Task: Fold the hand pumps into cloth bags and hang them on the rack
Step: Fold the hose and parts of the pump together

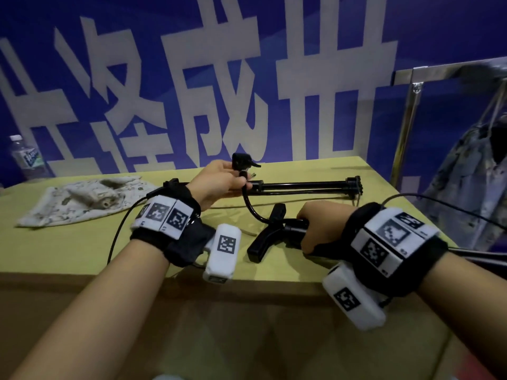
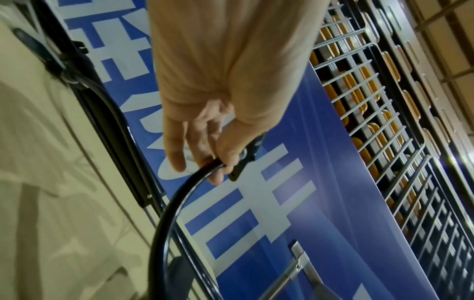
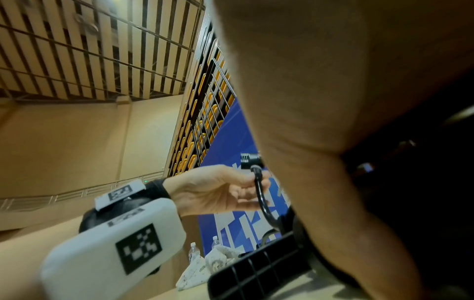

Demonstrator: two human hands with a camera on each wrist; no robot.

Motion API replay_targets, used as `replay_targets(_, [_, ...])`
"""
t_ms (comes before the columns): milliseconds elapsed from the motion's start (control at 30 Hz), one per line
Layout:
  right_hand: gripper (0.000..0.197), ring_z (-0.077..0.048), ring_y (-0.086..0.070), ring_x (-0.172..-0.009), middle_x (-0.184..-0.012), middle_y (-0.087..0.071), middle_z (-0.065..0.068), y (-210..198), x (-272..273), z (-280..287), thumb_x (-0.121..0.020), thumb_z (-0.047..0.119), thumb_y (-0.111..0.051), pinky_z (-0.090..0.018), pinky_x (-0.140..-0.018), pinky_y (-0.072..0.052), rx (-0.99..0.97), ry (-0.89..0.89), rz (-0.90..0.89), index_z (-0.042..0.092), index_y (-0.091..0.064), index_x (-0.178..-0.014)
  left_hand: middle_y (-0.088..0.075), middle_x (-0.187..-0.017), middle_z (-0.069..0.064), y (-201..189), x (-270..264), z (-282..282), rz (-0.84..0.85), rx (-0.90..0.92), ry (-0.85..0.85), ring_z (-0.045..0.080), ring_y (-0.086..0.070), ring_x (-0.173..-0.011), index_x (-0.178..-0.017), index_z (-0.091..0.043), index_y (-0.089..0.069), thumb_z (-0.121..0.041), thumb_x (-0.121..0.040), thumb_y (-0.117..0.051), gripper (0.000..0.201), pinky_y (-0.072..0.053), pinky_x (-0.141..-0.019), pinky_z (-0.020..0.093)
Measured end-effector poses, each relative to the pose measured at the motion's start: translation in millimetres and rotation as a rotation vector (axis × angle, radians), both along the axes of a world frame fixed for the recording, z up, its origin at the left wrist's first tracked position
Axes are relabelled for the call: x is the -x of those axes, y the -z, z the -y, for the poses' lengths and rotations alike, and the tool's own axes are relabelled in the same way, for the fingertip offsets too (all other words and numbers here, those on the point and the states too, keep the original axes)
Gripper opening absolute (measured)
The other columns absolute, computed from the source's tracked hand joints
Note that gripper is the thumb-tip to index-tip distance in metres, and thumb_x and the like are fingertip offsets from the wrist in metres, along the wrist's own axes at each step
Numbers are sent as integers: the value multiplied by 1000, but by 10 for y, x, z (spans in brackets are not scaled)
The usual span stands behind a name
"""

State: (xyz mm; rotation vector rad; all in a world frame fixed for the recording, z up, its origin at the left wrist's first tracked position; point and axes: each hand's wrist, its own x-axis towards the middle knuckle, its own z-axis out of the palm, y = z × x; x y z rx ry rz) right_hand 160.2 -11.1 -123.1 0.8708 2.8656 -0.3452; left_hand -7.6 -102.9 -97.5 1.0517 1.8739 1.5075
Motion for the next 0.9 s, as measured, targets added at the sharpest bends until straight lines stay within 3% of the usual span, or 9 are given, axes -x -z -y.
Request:
replay_targets(167, [31,-17,-53,-70,-79,-56,-1,62,-64,54,-76,22,-70,-23,-55,-42,-42,-57,-70,11,-63,-105,-69,-94,3,4,-227,-29,-212,-23,-5,10,-67,-81,-100,-9,-61,3,-85,-60,19,-55,-66,15])
replay_targets(267, [49,-21,-52,-80,-86,-50,-1,124,-108,62,-74,22,-73,-25,-57,-43,-80,-94,-149,11,-43,-111,-69,-87,-2,-2,-355,-56,-454,39,7,5,-64,-78,-95,-12,-68,0,-82,-66,18,-50,-59,6])
replay_targets(333, [66,-21,-52,-82,-96,-45,-1,179,-135,59,-71,20,-76,-25,-57,-45,-70,-88,-240,17,-29,-117,-69,-90,-1,4,-421,-104,-584,88,12,3,-61,-77,-103,-11,-71,-3,-83,-67,22,-49,-63,7])
replay_targets(467, [76,-14,-46,-72,-108,-25,-1,268,-172,58,-63,18,-81,-20,-54,-45,-134,-85,-401,19,-26,-114,-69,-99,1,40,-507,-220,-718,193,-6,2,-57,-77,-110,-10,-70,-6,-85,-65,25,-43,-68,10])
replay_targets(567, [94,-21,-39,-104,-124,-20,-4,308,-178,37,-59,17,-83,-28,-80,-50,-142,-65,-480,22,-21,-130,-69,-106,5,62,-551,-294,-763,269,22,14,-61,-96,-110,-9,-70,-5,-85,-65,25,-42,-80,19])
replay_targets(667, [110,-28,-33,-121,-140,-10,-3,294,-174,44,-58,17,-83,-35,-92,-49,-106,-53,-476,25,-10,-140,-70,-105,6,90,-563,-354,-812,326,59,13,-61,-92,-108,-9,-71,-5,-85,-65,24,-44,-79,20])
replay_targets(767, [93,-17,-49,-89,-132,-21,-7,277,-163,50,-63,22,-82,-24,-67,-48,-101,-83,-429,14,-22,-132,-70,-94,2,127,-555,-420,-812,381,64,10,-58,-83,-104,-8,-72,-4,-83,-67,22,-46,-78,21])
replay_targets(833, [67,-10,-40,-64,-114,-31,-5,293,-157,53,-68,27,-79,-21,-49,-33,-135,-101,-393,14,-29,-110,-66,-81,-2,148,-550,-452,-788,411,44,12,-59,-80,-98,-6,-70,-3,-81,-69,17,-47,-80,24])
replay_targets(900, [60,-9,-35,-59,-102,-31,-3,310,-160,52,-71,32,-77,-23,-45,-26,-164,-90,-358,16,-25,-98,-69,-86,4,159,-545,-473,-780,434,41,18,-63,-89,-90,-6,-63,-4,-79,-72,14,-50,-87,32])
